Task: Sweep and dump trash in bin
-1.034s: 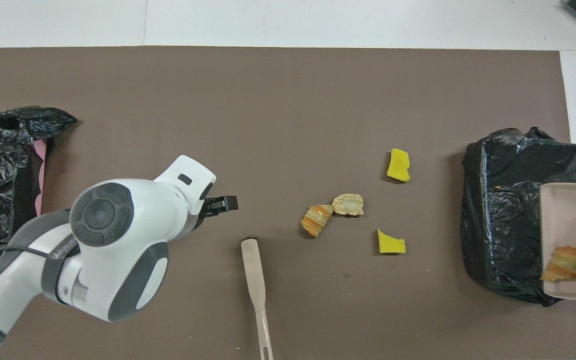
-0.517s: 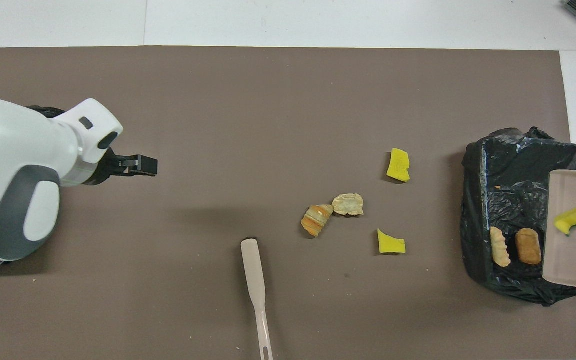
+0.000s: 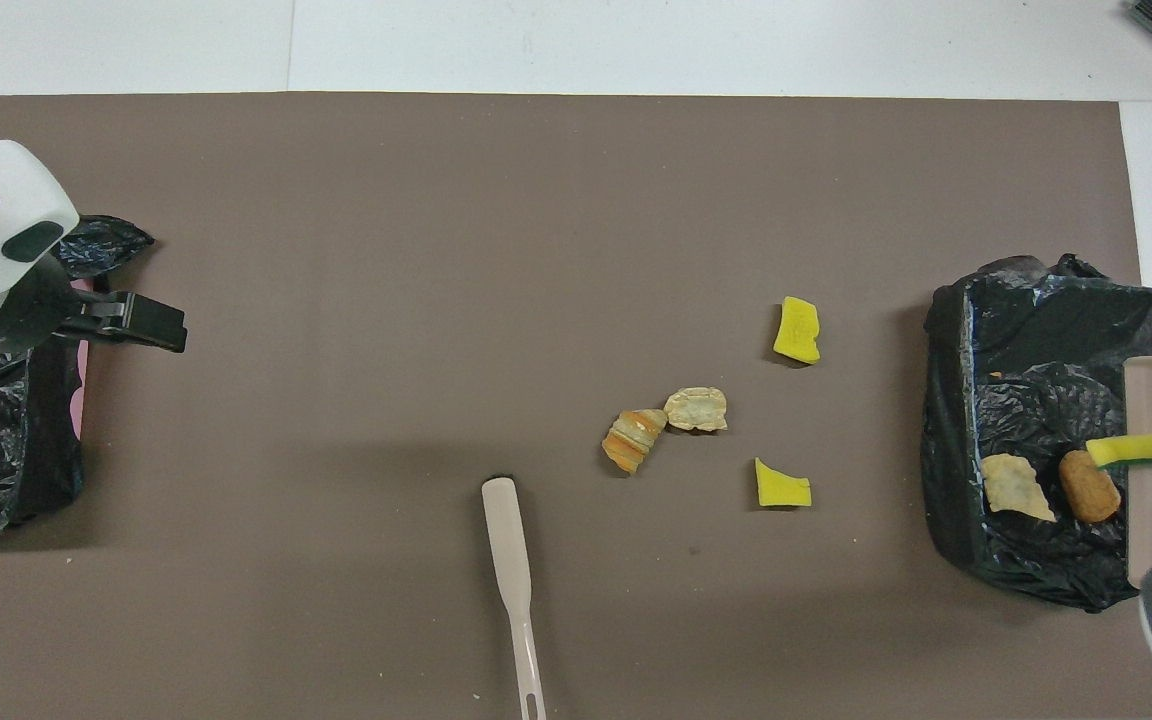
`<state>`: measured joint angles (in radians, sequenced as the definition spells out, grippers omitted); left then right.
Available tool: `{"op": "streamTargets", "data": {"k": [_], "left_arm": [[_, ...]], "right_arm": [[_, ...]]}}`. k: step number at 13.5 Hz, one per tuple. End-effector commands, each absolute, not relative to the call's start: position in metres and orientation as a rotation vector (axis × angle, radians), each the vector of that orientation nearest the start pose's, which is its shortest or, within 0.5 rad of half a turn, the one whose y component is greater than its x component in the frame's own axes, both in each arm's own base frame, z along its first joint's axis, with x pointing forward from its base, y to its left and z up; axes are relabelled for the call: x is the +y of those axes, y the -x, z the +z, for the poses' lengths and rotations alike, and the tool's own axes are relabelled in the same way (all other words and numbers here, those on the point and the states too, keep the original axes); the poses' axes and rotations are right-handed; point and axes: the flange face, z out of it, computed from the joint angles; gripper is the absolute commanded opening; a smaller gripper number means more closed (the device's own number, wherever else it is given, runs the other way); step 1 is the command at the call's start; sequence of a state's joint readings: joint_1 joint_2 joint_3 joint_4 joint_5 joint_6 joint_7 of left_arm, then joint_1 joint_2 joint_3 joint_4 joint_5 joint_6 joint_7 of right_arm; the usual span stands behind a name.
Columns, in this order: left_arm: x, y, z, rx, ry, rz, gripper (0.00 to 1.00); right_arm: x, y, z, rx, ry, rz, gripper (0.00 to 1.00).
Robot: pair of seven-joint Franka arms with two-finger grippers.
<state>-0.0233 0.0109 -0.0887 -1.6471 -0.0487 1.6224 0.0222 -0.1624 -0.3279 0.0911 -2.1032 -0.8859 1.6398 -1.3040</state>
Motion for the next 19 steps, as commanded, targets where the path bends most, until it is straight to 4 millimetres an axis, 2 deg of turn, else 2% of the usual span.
{"op": "streamTargets", "data": {"k": [1,2,3,4,6,8,13,14,16,19], "left_arm": [[-0.058,-0.551,0.617,0.212,3.147,0.131,1.0],[-0.045,-0.549,0.626,0.176,3.147,0.117,1.0],[-0.04,-0.548,0.626,0.174,3.152,0.119,1.0],[-0.039,-0.547,0.626,0.169,3.153,0.114,1.0],[-0.035,-0.549,0.627,0.152,3.154,0.09,1.0],[-0.034,-0.549,0.627,0.149,3.154,0.09,1.0],[-0.033,-0.549,0.627,0.147,3.154,0.09,1.0],[-0.033,-0.549,0.627,0.147,3.154,0.09,1.0],[-0.033,-0.549,0.627,0.147,3.154,0.09,1.0],[-0.033,-0.549,0.628,0.147,3.154,0.087,1.0]], "right_arm": [[-0.089,-0.441,0.594,1.448,-1.787,-0.909,0.0],[-0.085,-0.443,0.596,1.449,-1.769,-0.91,0.0],[-0.084,-0.443,0.599,1.446,-1.763,-0.916,0.0],[-0.081,-0.444,0.601,1.445,-1.754,-0.914,0.0],[-0.073,-0.447,0.619,1.424,-1.749,-0.892,0.0],[-0.052,-0.453,0.62,1.44,-1.749,-0.869,0.0],[-0.028,-0.491,0.614,1.403,-2.078,-0.62,0.0],[-0.017,-0.49,0.611,1.319,-2.166,-0.55,0.0],[0.027,-0.493,0.6,1.195,-2.277,-0.467,0.0],[0.1,-0.527,0.578,0.955,-2.54,-0.419,0.0]]}}
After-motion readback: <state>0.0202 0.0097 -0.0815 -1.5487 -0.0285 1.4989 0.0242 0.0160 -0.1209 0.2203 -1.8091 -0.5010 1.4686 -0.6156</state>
